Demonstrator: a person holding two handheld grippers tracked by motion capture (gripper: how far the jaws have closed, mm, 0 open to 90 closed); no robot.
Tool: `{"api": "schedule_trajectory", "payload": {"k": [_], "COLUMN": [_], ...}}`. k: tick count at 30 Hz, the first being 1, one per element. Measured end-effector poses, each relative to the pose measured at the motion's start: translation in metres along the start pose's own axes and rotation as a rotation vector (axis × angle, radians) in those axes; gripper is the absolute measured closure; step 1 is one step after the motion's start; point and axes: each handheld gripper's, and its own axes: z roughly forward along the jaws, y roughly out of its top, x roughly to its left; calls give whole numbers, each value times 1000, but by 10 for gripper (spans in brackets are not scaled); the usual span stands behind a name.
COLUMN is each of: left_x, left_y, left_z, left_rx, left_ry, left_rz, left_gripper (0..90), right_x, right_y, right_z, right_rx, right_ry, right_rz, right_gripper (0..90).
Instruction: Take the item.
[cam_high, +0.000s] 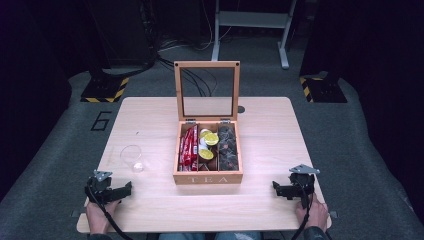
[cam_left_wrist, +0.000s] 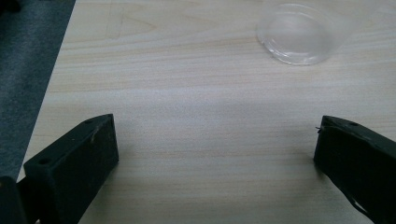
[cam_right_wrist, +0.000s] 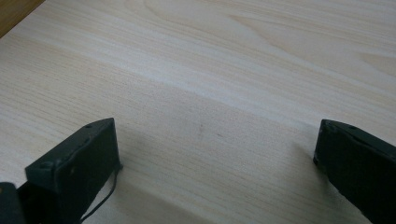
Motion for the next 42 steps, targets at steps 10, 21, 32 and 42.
{"api": "schedule_trajectory", "payload": {"k": [10,21,32,42], "left_x": [-1,-2,-7,-13], "left_y": [-1,-1,-1,8], "left_z": [-1,-2,-8,-31], "left_rx": [1,8,-1,-46], "left_ry": [3,-12,-61,-71], "left_rz": [4,15,7,39], "left_gripper": [0,0,0,0], "right_x": [-1,-1,-1,-1], "right_y": [0,0,1,2], "right_z": [1,1,2,2], "right_rx": [-4,-4,-5,-4], "right_ry": [0,0,3,6], "right_rz": [-11,-11,-14,-17], "right_gripper": [0,0,0,0]}}
